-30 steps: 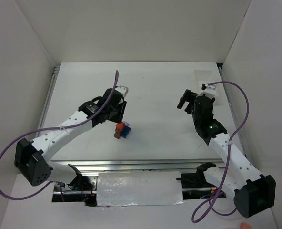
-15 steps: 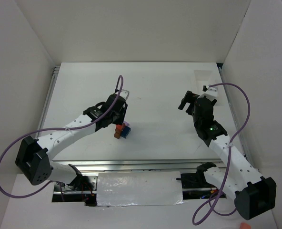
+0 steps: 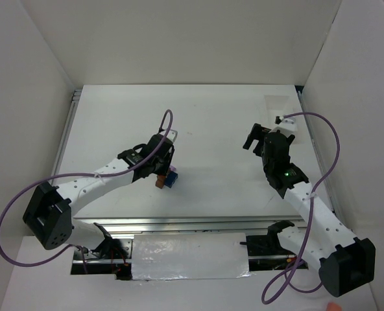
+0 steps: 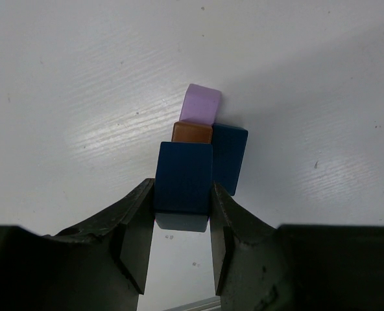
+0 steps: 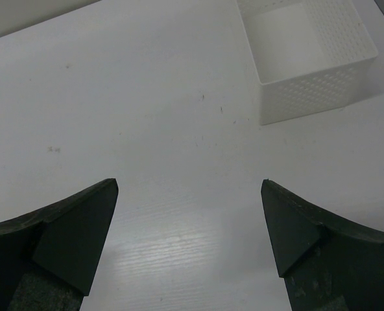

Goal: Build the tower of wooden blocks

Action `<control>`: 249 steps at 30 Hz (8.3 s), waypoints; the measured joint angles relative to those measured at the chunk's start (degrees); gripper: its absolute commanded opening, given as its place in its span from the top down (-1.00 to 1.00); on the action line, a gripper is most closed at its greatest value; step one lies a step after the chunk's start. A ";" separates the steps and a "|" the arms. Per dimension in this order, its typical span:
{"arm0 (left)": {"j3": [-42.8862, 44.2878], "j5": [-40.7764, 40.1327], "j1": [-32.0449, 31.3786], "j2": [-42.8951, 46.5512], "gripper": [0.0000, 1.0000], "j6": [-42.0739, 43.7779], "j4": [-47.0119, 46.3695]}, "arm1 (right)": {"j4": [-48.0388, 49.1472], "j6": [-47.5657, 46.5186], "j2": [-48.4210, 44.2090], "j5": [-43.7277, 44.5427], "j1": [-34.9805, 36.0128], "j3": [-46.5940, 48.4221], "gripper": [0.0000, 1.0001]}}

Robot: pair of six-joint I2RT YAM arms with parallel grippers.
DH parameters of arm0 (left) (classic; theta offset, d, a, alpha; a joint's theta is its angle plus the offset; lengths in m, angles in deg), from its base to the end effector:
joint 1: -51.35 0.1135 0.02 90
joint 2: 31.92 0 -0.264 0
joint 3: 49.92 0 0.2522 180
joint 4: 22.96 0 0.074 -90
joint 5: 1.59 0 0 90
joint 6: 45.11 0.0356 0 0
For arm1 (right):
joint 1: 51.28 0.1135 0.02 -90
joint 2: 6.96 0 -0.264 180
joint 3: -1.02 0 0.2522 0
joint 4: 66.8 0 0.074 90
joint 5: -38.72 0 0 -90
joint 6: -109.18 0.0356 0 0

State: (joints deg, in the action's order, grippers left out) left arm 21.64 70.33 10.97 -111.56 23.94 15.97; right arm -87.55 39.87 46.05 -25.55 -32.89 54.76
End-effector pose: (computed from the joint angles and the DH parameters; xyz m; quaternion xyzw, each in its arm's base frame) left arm 0.2325 -0.1832 0.2589 0.0983 0.9154 -0.0588 0.3858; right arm 0.2070 0.0525 0.2913 0.1437 0.7960 0.0151 0.5879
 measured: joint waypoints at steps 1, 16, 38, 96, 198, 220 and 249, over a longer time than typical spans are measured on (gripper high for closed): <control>-0.55 0.13 0.00 0.00 0.99 0.04 -0.15 | 0.00 -0.11 0.02 -0.02 0.00 0.00 -0.99; -1.55 -0.09 0.00 -1.03 1.00 0.15 -0.94 | 0.00 -0.81 0.39 -0.04 0.00 0.00 -0.99; -1.55 -0.07 0.00 -1.31 0.88 1.33 -0.96 | 0.00 -1.05 0.39 -0.04 0.00 0.00 -0.99; -1.55 0.26 -0.59 -1.84 0.29 5.97 -1.60 | -0.17 -1.68 0.37 -2.54 -0.22 0.00 -0.99; -3.17 9.42 3.23 -0.94 0.03 16.55 -5.84 | -0.07 -2.34 -1.05 -5.05 -0.81 -0.26 -0.99; -3.17 10.54 3.23 3.15 -0.98 16.68 -6.38 | -0.04 -2.56 -1.09 -6.14 -0.83 -0.26 -0.99; -4.17 -13.70 3.37 23.89 -0.98 -15.56 6.69 | -5.84 0.50 -4.22 -7.15 -1.29 0.46 -1.00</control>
State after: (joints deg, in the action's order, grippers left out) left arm 17.47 56.62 14.34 -87.67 8.38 22.66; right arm -93.38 40.37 41.83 -32.70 -34.18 55.22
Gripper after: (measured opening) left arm 0.993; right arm 0.996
